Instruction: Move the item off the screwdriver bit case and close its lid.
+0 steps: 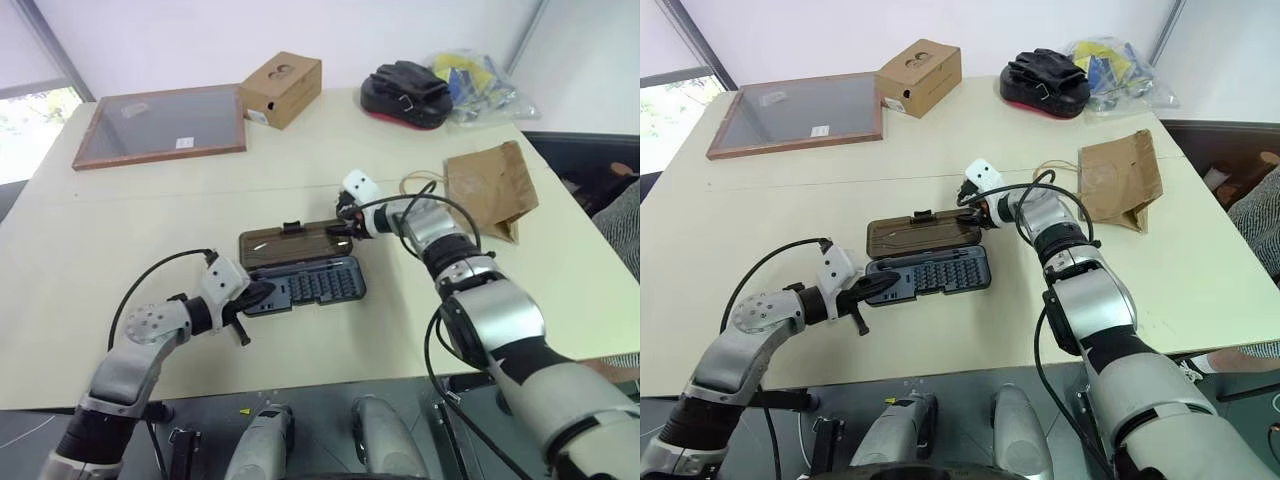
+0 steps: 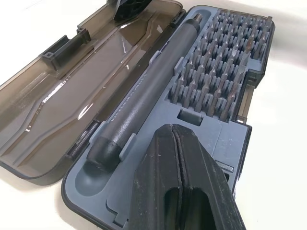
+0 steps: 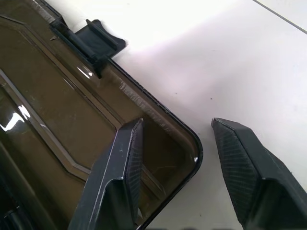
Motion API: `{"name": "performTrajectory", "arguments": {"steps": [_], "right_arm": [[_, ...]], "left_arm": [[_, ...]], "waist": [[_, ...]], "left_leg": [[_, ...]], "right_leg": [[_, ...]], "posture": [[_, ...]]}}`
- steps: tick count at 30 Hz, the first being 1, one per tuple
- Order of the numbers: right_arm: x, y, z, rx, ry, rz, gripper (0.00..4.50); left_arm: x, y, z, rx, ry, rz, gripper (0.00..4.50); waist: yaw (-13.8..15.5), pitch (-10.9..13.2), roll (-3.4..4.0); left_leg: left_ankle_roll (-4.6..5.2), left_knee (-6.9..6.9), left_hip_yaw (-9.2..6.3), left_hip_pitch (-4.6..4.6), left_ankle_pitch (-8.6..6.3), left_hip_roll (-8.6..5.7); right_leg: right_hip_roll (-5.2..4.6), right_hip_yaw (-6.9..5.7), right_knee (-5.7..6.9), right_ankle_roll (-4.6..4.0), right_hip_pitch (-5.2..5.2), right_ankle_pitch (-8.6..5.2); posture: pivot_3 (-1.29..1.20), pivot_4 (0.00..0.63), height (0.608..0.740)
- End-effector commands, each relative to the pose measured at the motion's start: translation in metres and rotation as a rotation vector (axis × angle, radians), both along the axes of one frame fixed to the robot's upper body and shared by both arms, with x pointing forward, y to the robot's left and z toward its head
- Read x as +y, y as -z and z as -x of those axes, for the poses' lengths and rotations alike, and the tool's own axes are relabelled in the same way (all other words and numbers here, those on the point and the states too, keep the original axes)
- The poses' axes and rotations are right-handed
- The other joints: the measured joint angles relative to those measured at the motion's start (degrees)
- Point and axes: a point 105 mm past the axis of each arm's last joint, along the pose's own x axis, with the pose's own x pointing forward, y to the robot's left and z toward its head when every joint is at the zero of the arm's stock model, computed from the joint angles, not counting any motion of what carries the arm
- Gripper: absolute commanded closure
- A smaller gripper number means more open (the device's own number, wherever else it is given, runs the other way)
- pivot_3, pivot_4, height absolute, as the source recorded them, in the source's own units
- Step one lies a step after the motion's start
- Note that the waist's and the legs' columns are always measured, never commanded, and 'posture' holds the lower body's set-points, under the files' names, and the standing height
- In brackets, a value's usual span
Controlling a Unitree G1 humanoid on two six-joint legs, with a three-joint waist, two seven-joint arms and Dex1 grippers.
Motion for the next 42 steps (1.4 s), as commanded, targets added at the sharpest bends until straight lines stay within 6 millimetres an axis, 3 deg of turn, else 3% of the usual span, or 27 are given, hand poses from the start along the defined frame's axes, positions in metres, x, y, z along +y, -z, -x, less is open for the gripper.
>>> {"name": "performTrajectory", "arguments": {"steps": [1,3,4,14,19,24,33,38,42], "right_arm": [[-0.005,0.013,0.002,0.035,0.012,0.056,3.44],[-0.006,0.015,0.003,0.039,0.000,0.073,4.40],[-0.006,0.017,0.004,0.041,-0.010,0.083,4.48],[-0.001,0.019,0.008,0.014,-0.082,0.140,4.48],[0.004,-0.016,-0.003,-0.259,-0.195,0.229,4.48],[0.004,-0.041,-0.001,-0.413,-0.246,0.239,4.48],[0.013,-0.071,0.046,-0.625,-0.322,0.224,4.48],[0.022,-0.077,0.077,-0.743,-0.385,0.243,4.48],[0.026,-0.077,0.088,-0.792,-0.393,0.249,4.48]], "left_arm": [[-0.003,-0.001,0.001,-0.013,0.005,-0.001,4.50],[-0.003,-0.001,0.001,-0.014,0.001,-0.001,4.50],[-0.002,-0.001,0.001,-0.014,-0.001,0.000,4.50],[-0.002,-0.002,0.002,-0.020,-0.017,0.004,4.50],[-0.001,-0.006,-0.001,-0.033,-0.029,0.015,4.50],[0.000,-0.010,-0.005,-0.040,-0.034,0.021,4.50],[0.001,-0.016,-0.015,-0.049,-0.035,0.031,4.50],[0.001,-0.021,-0.021,-0.058,-0.041,0.047,4.50],[0.001,-0.026,-0.024,-0.063,-0.045,0.067,4.50]], "waist": [[0.0,0.0,0.00],[-0.1,0.0,-0.04],[-0.2,0.0,-0.04],[-0.2,-0.2,-0.03],[-0.2,-0.2,-0.02],[-0.1,-0.1,-0.02],[0.1,-0.1,-0.03],[0.4,-0.1,-0.04],[0.6,-0.1,-0.05]], "left_leg": [[0.00,0.00,0.00,0.02,0.00,0.00],[0.00,0.00,0.00,0.07,0.00,0.00],[0.00,0.00,0.00,0.14,0.00,0.00],[0.01,-0.01,-0.03,0.19,-0.01,0.06],[0.00,-0.01,-0.03,0.19,-0.01,0.05],[0.00,0.00,-0.04,0.17,-0.01,0.05],[0.00,-0.02,-0.14,0.05,-0.01,0.06],[0.00,-0.02,-0.14,0.03,-0.01,0.07],[0.00,-0.01,-0.13,0.02,-0.01,0.07]], "right_leg": [[0.00,0.00,0.00,0.00,0.02,0.00],[0.00,0.00,-0.01,0.00,0.07,0.00],[0.02,0.00,-0.01,0.00,0.14,0.00],[0.11,0.00,-0.01,-0.05,0.19,-0.03],[0.11,0.00,-0.01,-0.05,0.18,-0.03],[0.10,0.00,-0.01,-0.05,0.16,-0.03],[0.06,0.00,-0.02,-0.04,0.04,-0.04],[0.05,0.00,-0.04,-0.04,0.01,-0.04],[0.02,0.00,-0.04,-0.03,0.01,-0.04]], "posture": [[0.00,0.150,0.740],[0.00,0.150,0.740],[0.00,0.150,0.740],[0.00,0.150,0.740],[0.00,0.150,0.740],[0.00,0.150,0.740],[0.00,0.150,0.740],[0.00,0.150,0.740],[0.00,0.150,0.740]]}}
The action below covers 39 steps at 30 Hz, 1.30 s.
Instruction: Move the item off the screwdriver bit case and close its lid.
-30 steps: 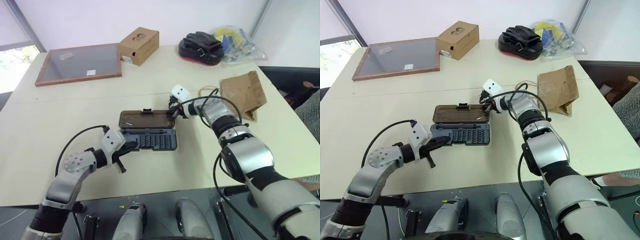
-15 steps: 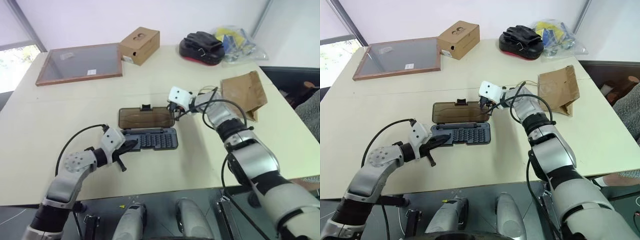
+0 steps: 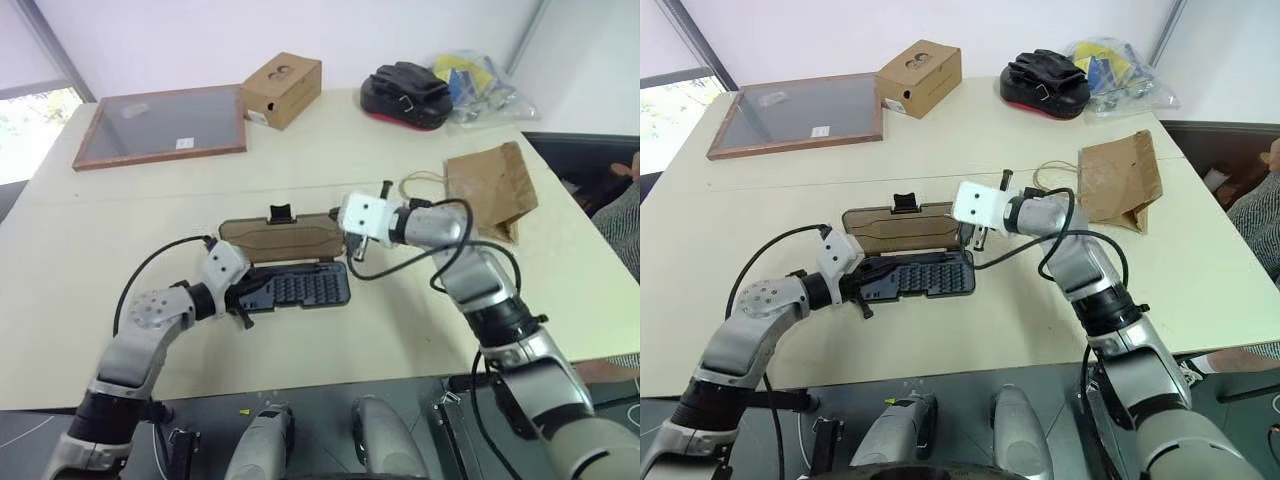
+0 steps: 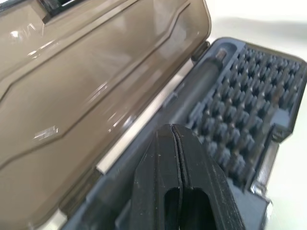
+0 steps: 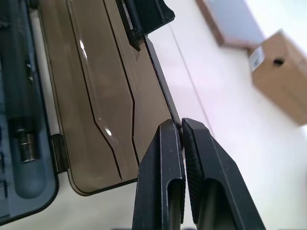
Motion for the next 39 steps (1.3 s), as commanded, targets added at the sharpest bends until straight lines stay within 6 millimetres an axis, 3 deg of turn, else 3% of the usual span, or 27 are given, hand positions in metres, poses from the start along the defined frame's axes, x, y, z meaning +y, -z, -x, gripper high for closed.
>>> {"name": "performTrajectory", "arguments": {"steps": [1,9,16,19,22,26,31,35,39], "right_arm": [[0.015,-0.015,0.014,-0.097,-0.069,-0.010,4.48],[0.012,-0.010,0.010,-0.146,-0.056,0.022,4.48],[0.009,-0.006,0.007,-0.156,-0.051,0.039,4.48],[0.009,-0.004,0.006,-0.153,-0.053,0.045,4.48],[0.009,-0.004,0.006,-0.154,-0.055,0.047,4.48],[0.009,-0.004,0.005,-0.155,-0.054,0.048,4.48],[0.008,-0.004,0.004,-0.157,-0.050,0.046,4.48],[0.008,-0.005,0.004,-0.159,-0.047,0.046,4.48],[0.007,-0.006,0.003,-0.161,-0.046,0.045,4.48]], "left_arm": [[0.001,-0.016,-0.005,-0.038,-0.010,0.035,4.50],[-0.008,-0.049,-0.007,-0.076,0.039,0.128,4.50],[-0.013,-0.117,-0.001,-0.148,0.131,0.305,4.50],[0.006,-0.149,-0.014,-0.204,0.052,0.409,4.50],[0.029,-0.159,-0.030,-0.235,-0.065,0.442,4.50],[0.065,-0.153,-0.046,-0.245,-0.222,0.425,4.50],[0.100,-0.120,-0.060,-0.170,-0.361,0.402,4.50],[0.105,-0.096,-0.063,-0.095,-0.370,0.404,4.50],[0.097,-0.070,-0.064,0.000,-0.320,0.402,4.50]], "waist": [[0.2,0.0,-0.01],[1.0,0.1,-0.10],[0.9,0.1,-0.20],[0.9,0.1,-0.21],[0.8,0.1,-0.21],[0.9,0.1,-0.21],[1.0,0.1,-0.22],[0.9,0.1,-0.22],[0.9,0.1,-0.23]], "left_leg": [[0.00,0.00,0.00,0.00,0.00,0.00],[0.00,0.03,0.03,-0.05,0.00,-0.01],[-0.01,0.04,0.03,-0.10,0.00,-0.02],[-0.01,0.04,0.04,-0.10,0.00,-0.02],[-0.01,0.04,0.05,-0.09,0.01,-0.03],[-0.02,0.04,0.09,-0.09,0.01,-0.04],[-0.02,0.04,0.09,-0.10,0.01,-0.04],[-0.02,0.04,0.08,-0.10,0.01,-0.04],[-0.02,0.04,0.09,-0.11,0.01,-0.04]], "right_leg": [[0.00,0.00,0.00,0.00,0.00,0.00],[-0.03,-0.01,-0.06,0.01,0.00,0.00],[-0.03,-0.04,-0.07,0.01,0.00,0.00],[-0.03,-0.05,-0.07,0.01,0.00,0.00],[-0.01,-0.07,-0.07,0.01,0.00,0.00],[0.00,-0.07,-0.07,0.01,-0.01,0.01],[-0.01,-0.07,-0.08,0.01,0.00,0.01],[-0.01,-0.07,-0.08,0.01,-0.02,0.01],[-0.02,-0.08,-0.08,0.02,-0.01,0.01]], "posture": [[0.00,0.150,0.740],[0.00,0.150,0.740],[0.00,0.150,0.740],[0.00,0.150,0.740],[0.00,0.150,0.740],[0.00,0.150,0.740],[0.00,0.150,0.740],[0.00,0.150,0.740],[0.00,0.150,0.740]]}}
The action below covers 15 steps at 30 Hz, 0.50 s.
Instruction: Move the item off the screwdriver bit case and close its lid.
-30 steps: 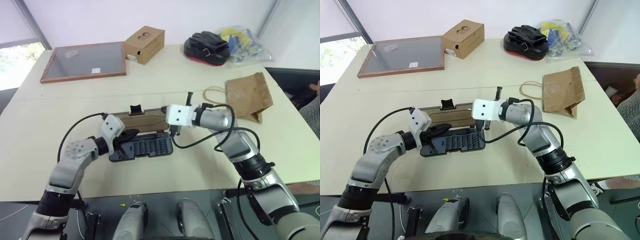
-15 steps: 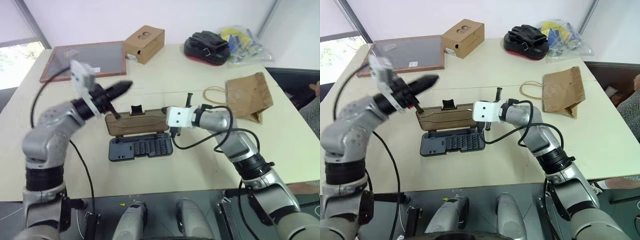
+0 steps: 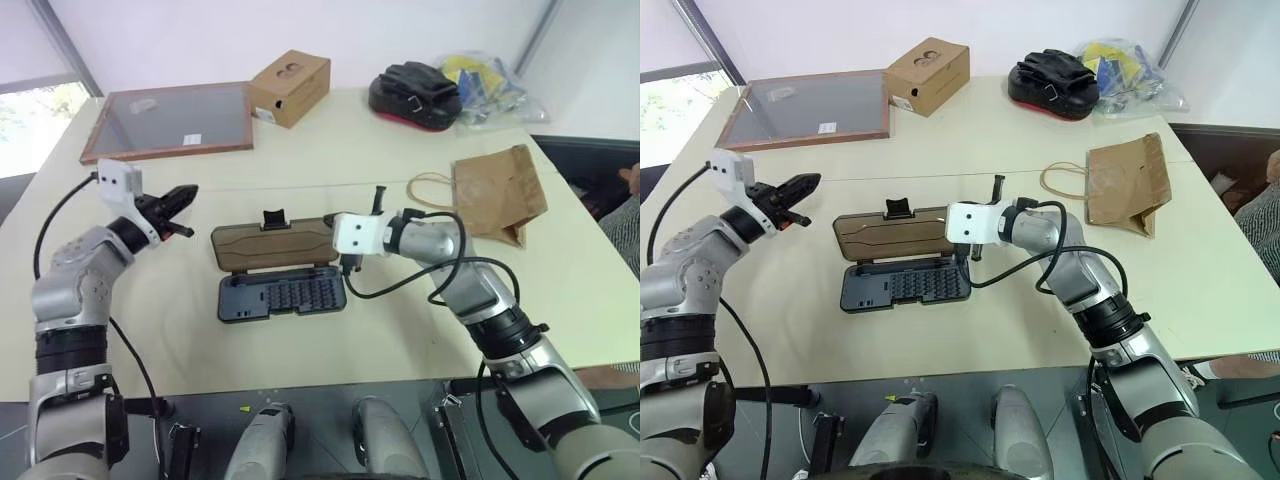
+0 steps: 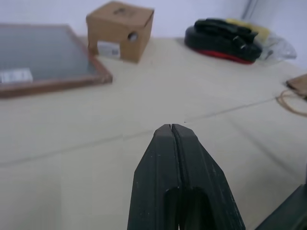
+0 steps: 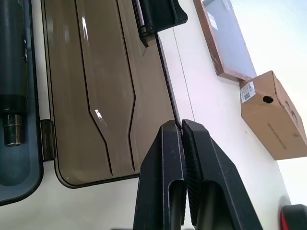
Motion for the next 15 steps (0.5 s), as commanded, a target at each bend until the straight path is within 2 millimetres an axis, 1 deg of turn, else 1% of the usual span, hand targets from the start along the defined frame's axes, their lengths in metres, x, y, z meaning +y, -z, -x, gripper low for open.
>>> {"name": "performTrajectory", "arguments": {"steps": [1,8,15], "right_arm": [[0.002,-0.013,0.000,-0.046,-0.013,-0.017,4.48],[0.004,-0.013,0.001,-0.042,-0.016,-0.020,4.48],[0.002,-0.015,0.001,-0.035,-0.005,-0.025,4.48]], "left_arm": [[-0.008,0.010,0.000,0.018,0.064,-0.006,4.50],[-0.028,0.039,-0.002,0.118,0.174,-0.016,4.50],[-0.034,0.045,-0.002,0.130,0.198,-0.031,4.50]], "waist": [[0.0,0.0,0.00],[0.0,0.0,0.00],[0.0,0.0,0.00]], "left_leg": [[0.00,0.00,0.00,0.00,0.00,0.00],[0.00,0.00,0.00,-0.01,0.00,-0.01],[0.00,0.00,0.00,-0.02,0.00,0.00]], "right_leg": [[0.00,0.00,0.00,0.00,0.00,0.00],[0.00,0.00,0.01,0.00,-0.01,0.00],[0.00,0.00,0.01,0.00,-0.02,0.00]], "posture": [[0.00,0.150,0.740],[0.00,0.150,0.740],[0.00,0.150,0.740]]}}
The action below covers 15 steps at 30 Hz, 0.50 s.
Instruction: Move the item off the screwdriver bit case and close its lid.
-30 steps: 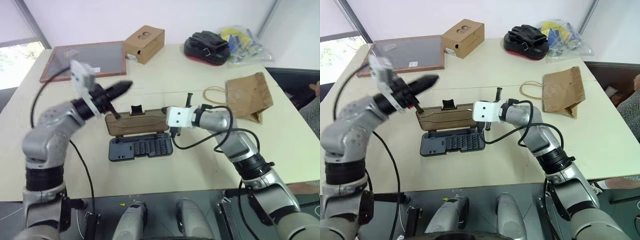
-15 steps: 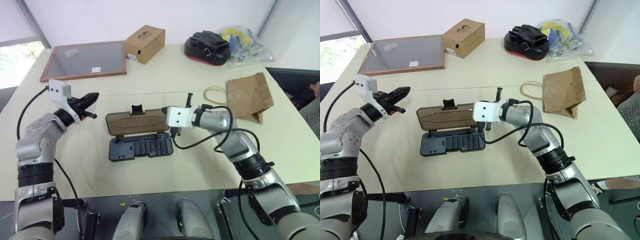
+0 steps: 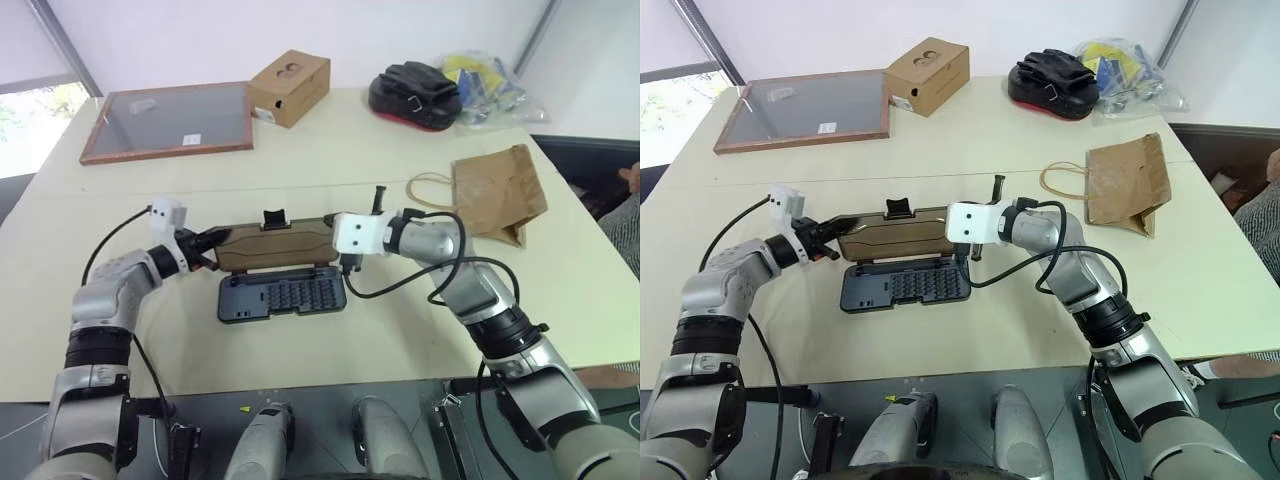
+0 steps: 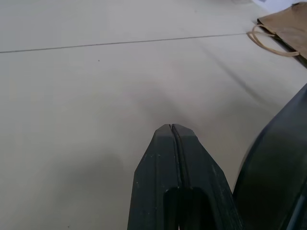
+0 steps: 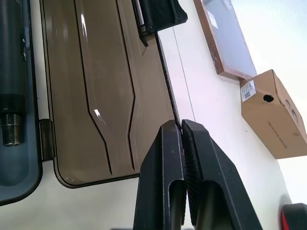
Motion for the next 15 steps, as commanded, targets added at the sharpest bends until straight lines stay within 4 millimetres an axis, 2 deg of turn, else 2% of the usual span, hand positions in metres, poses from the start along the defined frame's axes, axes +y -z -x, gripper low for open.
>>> {"name": "performTrajectory", "arguments": {"steps": [1,7,10,15], "right_arm": [[0.003,-0.015,0.001,-0.040,-0.009,-0.025,4.48],[0.002,-0.014,0.001,0.007,0.008,-0.047,4.48],[0.001,-0.011,0.003,0.045,0.007,-0.038,3.58],[-0.008,-0.017,0.006,0.099,0.008,-0.018,1.07]], "left_arm": [[-0.005,-0.013,-0.003,-0.053,0.025,-0.008,4.50],[-0.006,-0.013,-0.004,-0.058,0.027,-0.011,4.50],[-0.007,-0.014,-0.004,-0.064,0.029,-0.013,4.50],[-0.007,-0.015,-0.005,-0.067,0.033,-0.018,4.50]], "waist": [[0.0,0.0,0.00],[0.0,0.0,0.00],[0.0,0.0,0.00],[0.0,0.0,0.00]], "left_leg": [[0.00,0.00,0.00,0.00,0.00,0.00],[0.00,0.01,0.00,0.00,0.00,0.00],[0.00,0.01,-0.01,0.00,0.00,0.00],[0.00,0.01,-0.01,-0.01,0.00,-0.01]], "right_leg": [[0.00,0.00,0.00,0.00,0.00,0.00],[-0.01,0.00,0.00,0.00,0.00,0.00],[-0.01,0.00,0.00,0.00,0.00,0.00],[-0.01,0.00,0.00,0.00,0.00,0.00]], "posture": [[0.00,0.150,0.740],[0.00,0.150,0.740],[0.00,0.150,0.740],[0.00,0.150,0.740]]}}
